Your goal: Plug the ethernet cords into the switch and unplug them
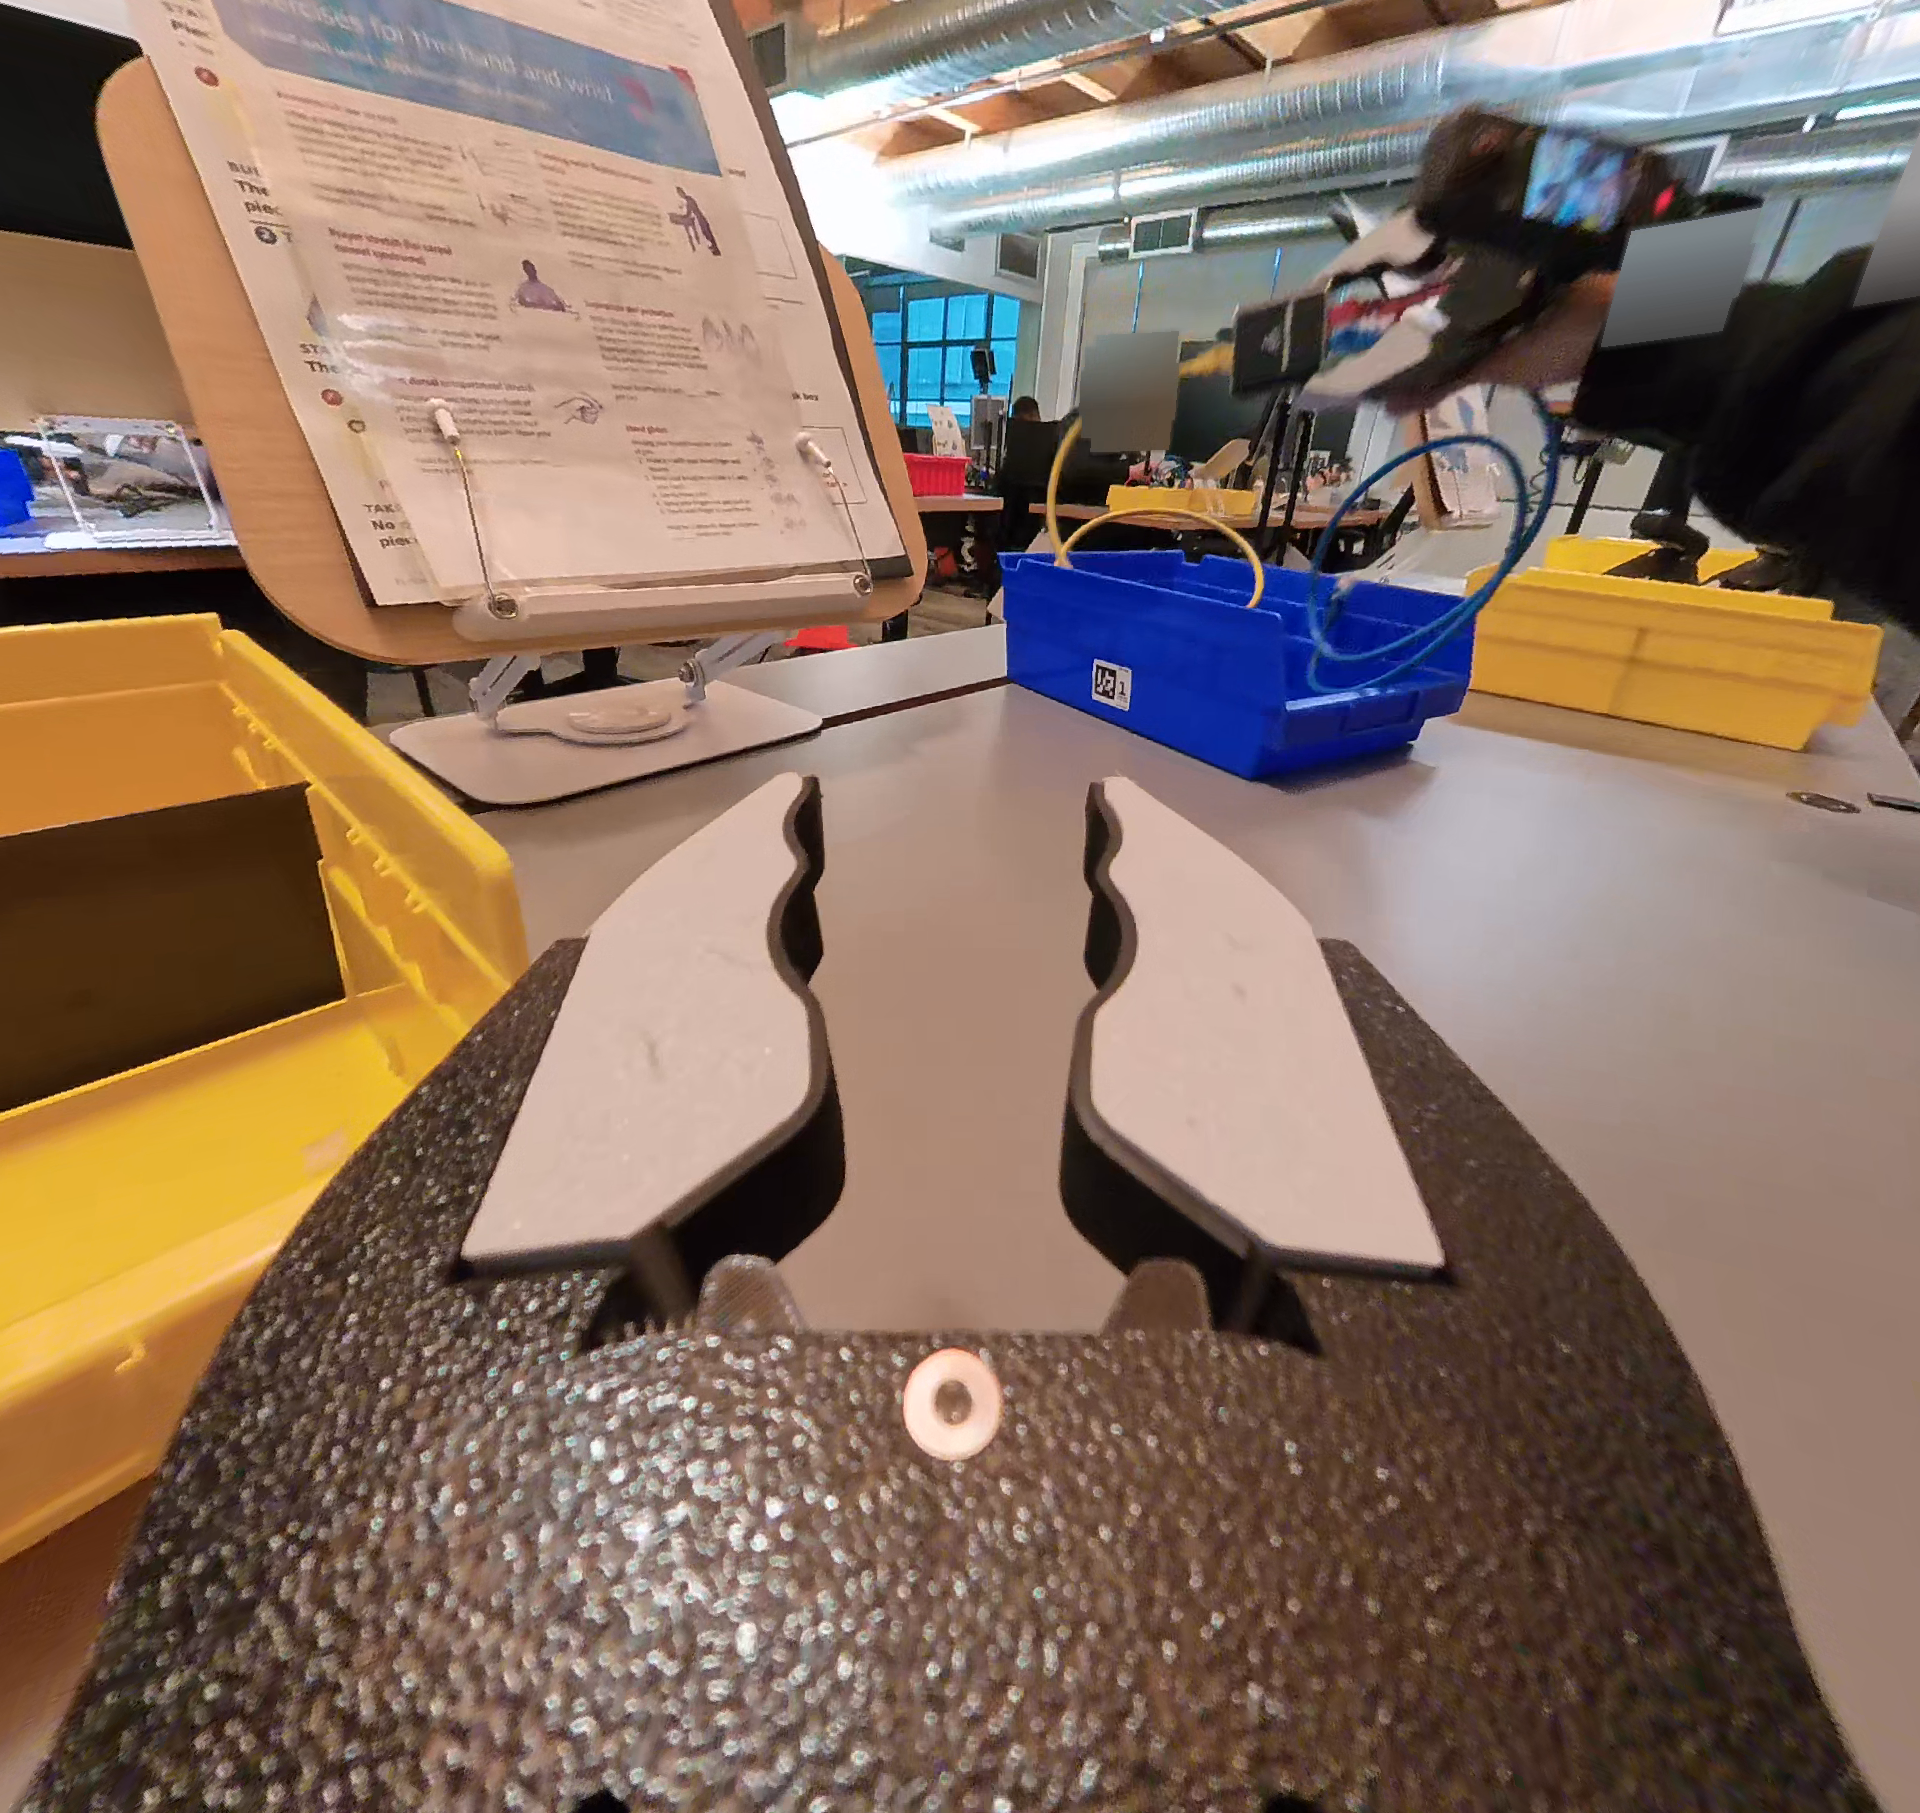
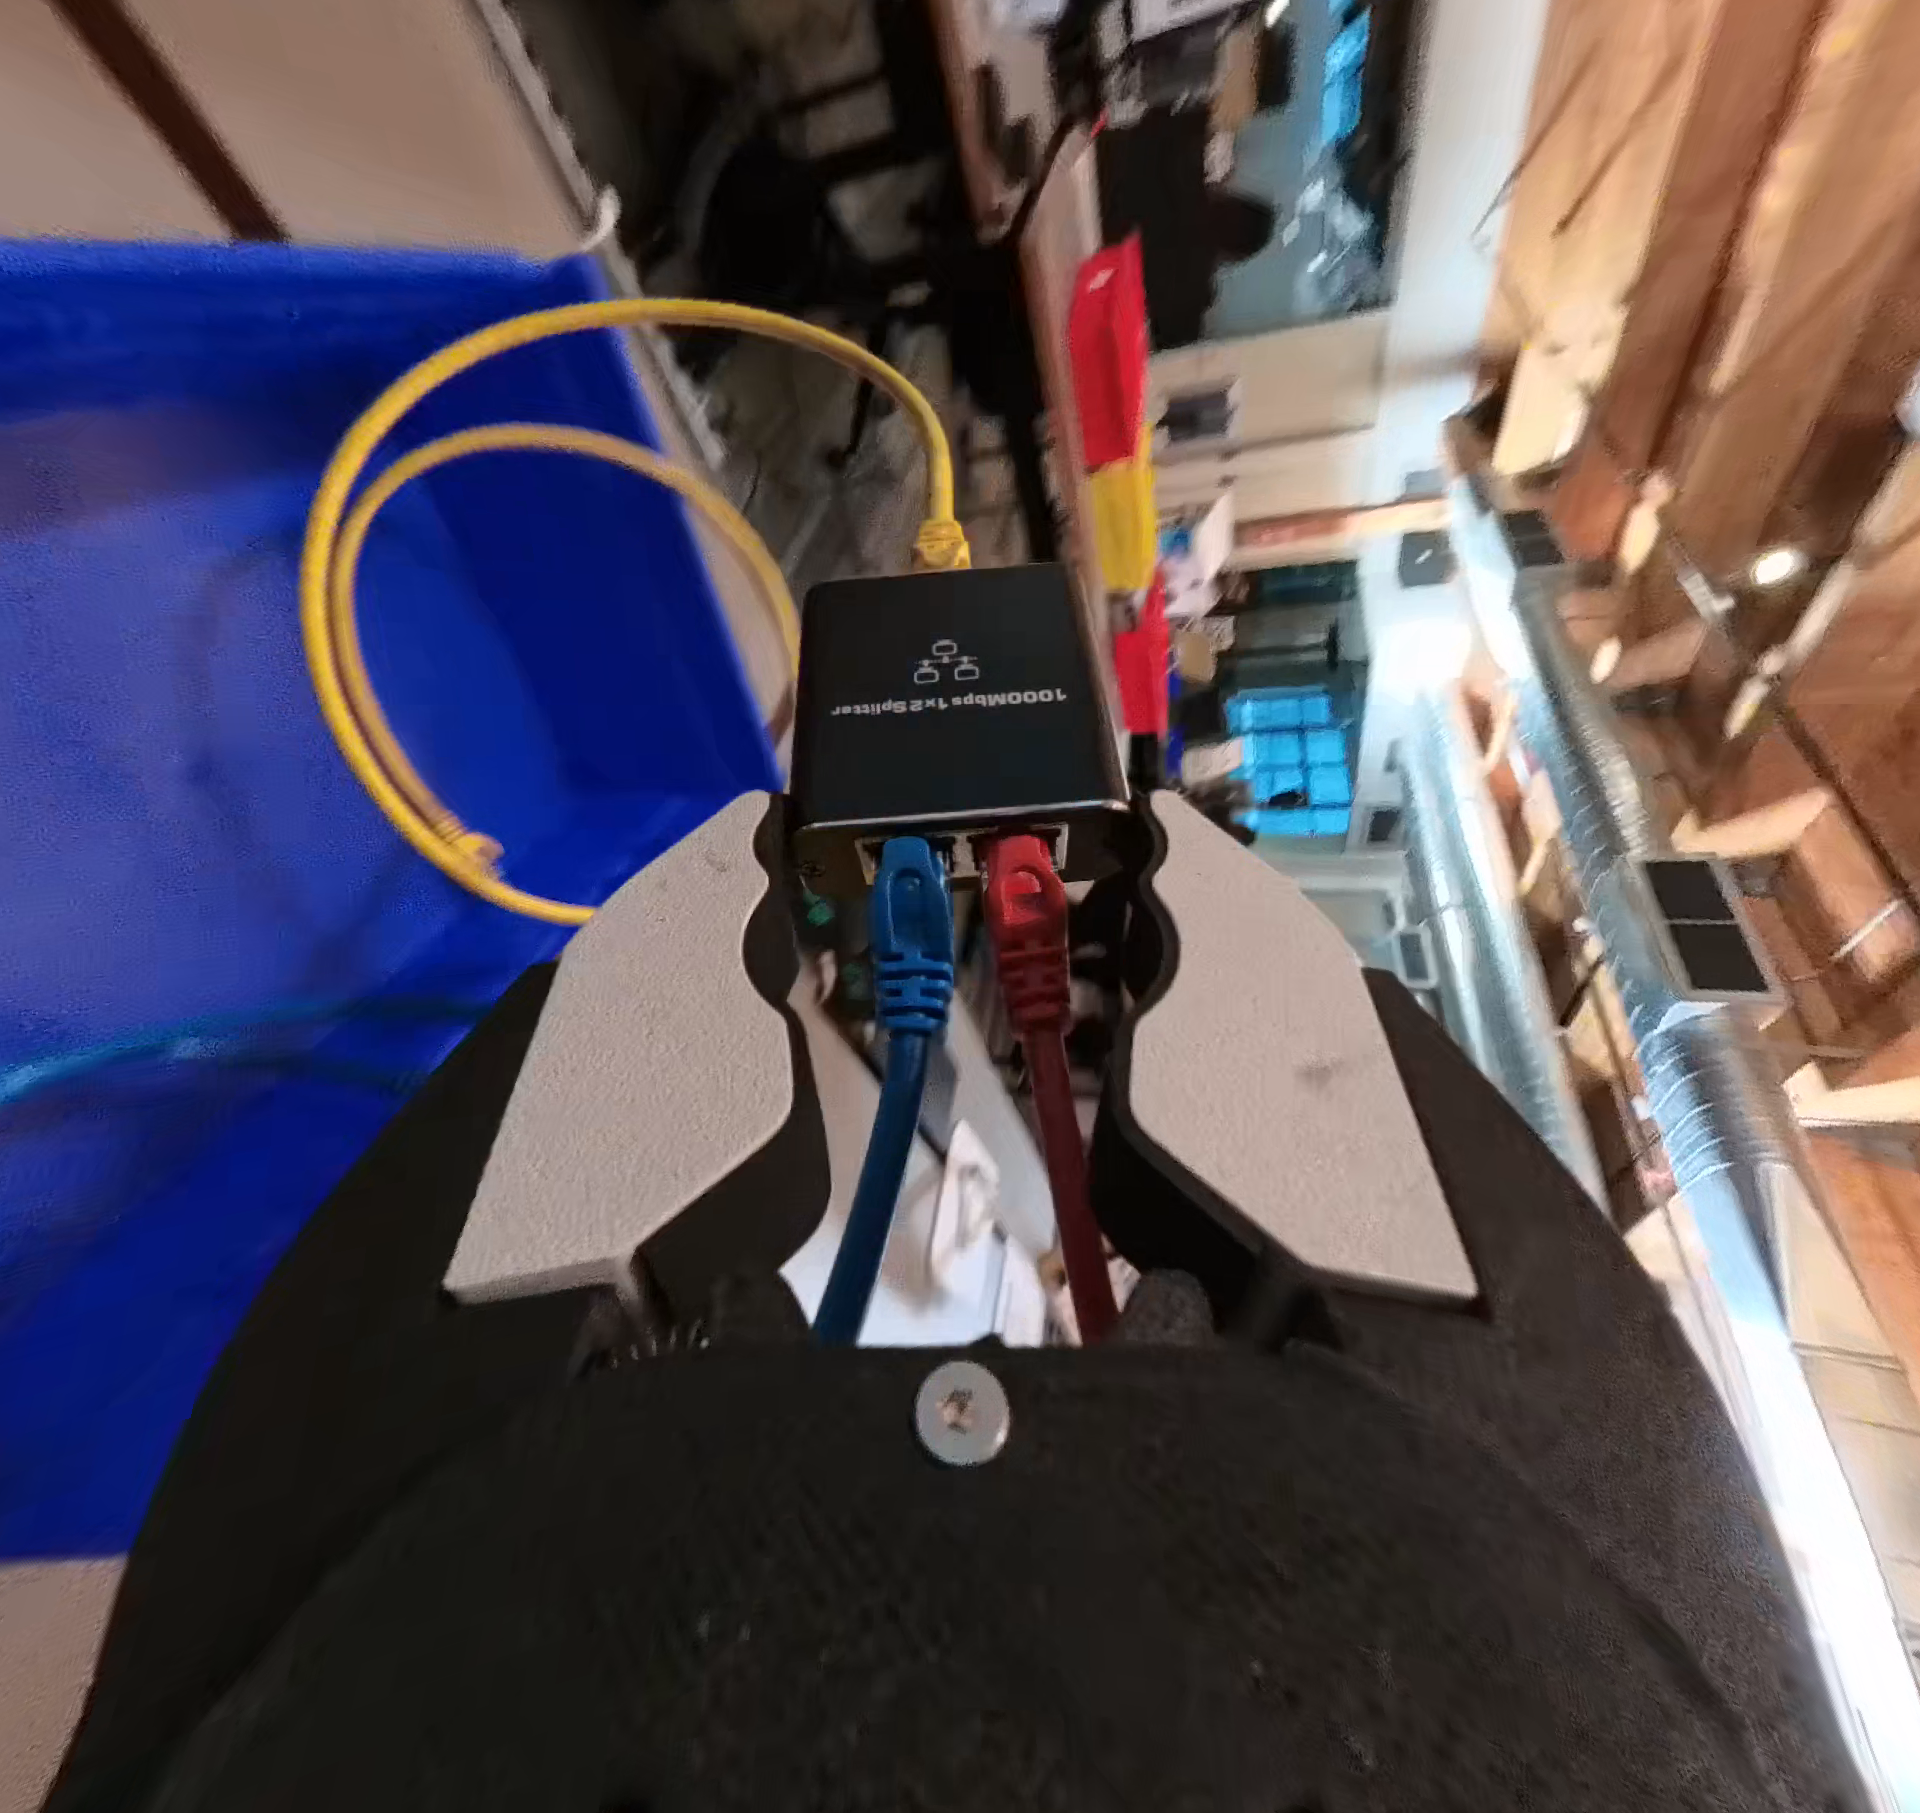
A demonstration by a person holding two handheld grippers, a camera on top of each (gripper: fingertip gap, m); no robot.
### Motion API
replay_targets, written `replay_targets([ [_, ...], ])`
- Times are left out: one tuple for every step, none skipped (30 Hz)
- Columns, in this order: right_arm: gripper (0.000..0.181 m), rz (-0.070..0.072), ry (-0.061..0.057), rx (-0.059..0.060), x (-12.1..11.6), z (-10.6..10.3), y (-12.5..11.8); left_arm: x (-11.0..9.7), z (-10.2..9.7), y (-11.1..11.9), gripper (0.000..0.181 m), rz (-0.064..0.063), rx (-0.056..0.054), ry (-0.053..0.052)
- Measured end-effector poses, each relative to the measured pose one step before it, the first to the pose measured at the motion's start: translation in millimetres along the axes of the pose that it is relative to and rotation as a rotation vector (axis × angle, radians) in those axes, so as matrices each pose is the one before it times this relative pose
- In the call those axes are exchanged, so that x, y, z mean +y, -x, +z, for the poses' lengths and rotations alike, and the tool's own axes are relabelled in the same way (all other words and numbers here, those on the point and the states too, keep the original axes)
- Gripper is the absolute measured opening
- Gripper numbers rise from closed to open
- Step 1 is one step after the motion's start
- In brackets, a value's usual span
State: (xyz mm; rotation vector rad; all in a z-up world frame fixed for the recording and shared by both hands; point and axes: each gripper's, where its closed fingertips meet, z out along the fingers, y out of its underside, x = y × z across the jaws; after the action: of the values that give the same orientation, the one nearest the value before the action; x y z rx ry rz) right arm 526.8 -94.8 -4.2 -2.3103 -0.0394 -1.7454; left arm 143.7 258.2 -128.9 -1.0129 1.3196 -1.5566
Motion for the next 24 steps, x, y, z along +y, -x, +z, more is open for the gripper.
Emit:
replay_targets([
  [0.061,0.0024,0.0436,-0.0302,1.37,6.81,15.08,-0.46,-0.36,0.12,0.048,-0.0032,0.0014,-0.0035],
  [0.061,0.0169,0.0256,-0.0134,0.05,6.47,12.11,-0.08,-0.1,0.15,0.048,-0.0027,0.001,-0.001],
  [0.061,0.0445,0.018,-0.0153,0.91,6.59,11.39,0.05,0.09,-0.24,0.048,-0.0013,0.0023,0.0011],
  [0.062,0.0714,0.0188,-0.0347,2.55,6.57,12.88,0.31,0.2,-0.28,0.048,0.0009,0.0019,0.002],
  [0.062,0.0792,0.0158,-0.0365,3.49,6.58,12.16,0.25,0.18,-0.71,0.048,0.0037,0.0026,0.0021],
  [0.062,0.0706,0.0104,-0.0171,4.24,6.43,9.25,0.3,0.21,-1.04,0.048,0.0059,0.0032,0.0023],
  [0.062,0.0678,0.0109,-0.0024,5.52,5.71,7.05,0.31,0.33,-1.05,0.048,0.0068,0.0026,0.0029],
  [0.062,0.0696,0.0157,-0.0064,6.94,5.28,7.67,0.56,0.43,-1.25,0.048,0.0065,0.0046,0.004],
  [0.062,0.062,0.021,-0.0131,8.13,4.95,8.63,0.61,0.56,-1.44,0.048,0.0056,0.006,0.0051],
  [0.062,0.0381,0.0172,-0.0045,7.99,4.28,7.13,0.77,0.61,-1.29,0.048,0.0057,0.0045,0.0063],
  [0.062,0.0088,0.0159,0.0156,7.66,3.14,4.0,0.85,0.8,-1.46,0.048,0.0062,0.006,0.0068],
  [0.062,-0.019,0.0206,0.0073,7.34,2.58,4.61,0.69,0.59,-1.9,0.048,0.0059,0.0084,0.0059],
  [0.062,-0.0336,0.036,0.0001,8.82,2.57,4.87,0.5,0.41,-1.86,0.048,0.0064,0.0084,0.004],
  [0.061,-0.0455,0.0593,-0.015,11.47,3.3,6.36,0.4,0.43,-1.18,0.048,0.0059,0.0035,0.0033],
  [0.057,-0.0695,0.0895,-0.0234,15.13,3.8,7.28,0.46,0.44,-0.65,0.048,0.004,0.0019,0.0039],
  [0.065,-0.0798,0.0776,-0.0328,12.93,4.06,9.18,0.65,0.56,-0.93,0.048,0.0034,0.0036,0.0052],
  [0.072,-0.0666,0.0406,-0.0309,7.69,3.72,8.73,0.6,0.57,-0.85,0.048,0.0022,0.0048,0.0049],
  [0.074,-0.0389,0.0039,-0.0176,3.16,1.94,5.0,0.28,0.42,-0.89,0.048,0.0012,0.0044,0.0026],
  [0.073,0.0047,-0.0124,-0.0089,1.3,-0.53,0.35,-0.03,0.0,-0.32,0.048,0.001,0.0013,-0.0002],
  [0.072,0.0357,-0.0199,-0.0212,-0.18,-1.99,-1.19,-0.24,-0.24,0.19,0.048,0.0,-0.0019,-0.0024],
  [0.071,0.0505,-0.0245,-0.0388,-1.47,-3.43,-0.75,-0.54,-0.32,0.39,0.048,-0.0021,-0.0011,-0.0039],
  [0.073,0.0445,-0.0386,-0.0596,-3.85,-5.31,1.47,-0.53,-0.53,0.71,0.048,-0.0043,-0.0022,-0.0045],
  [0.074,0.032,-0.0429,-0.0582,-4.47,-7.45,0.89,-0.62,-0.53,0.79,0.048,-0.0059,-0.0029,-0.0051],
  [0.073,0.0169,-0.0342,-0.0447,-3.48,-9.85,-1.31,-0.53,-0.61,0.71,0.048,-0.0066,-0.0013,-0.005],
])
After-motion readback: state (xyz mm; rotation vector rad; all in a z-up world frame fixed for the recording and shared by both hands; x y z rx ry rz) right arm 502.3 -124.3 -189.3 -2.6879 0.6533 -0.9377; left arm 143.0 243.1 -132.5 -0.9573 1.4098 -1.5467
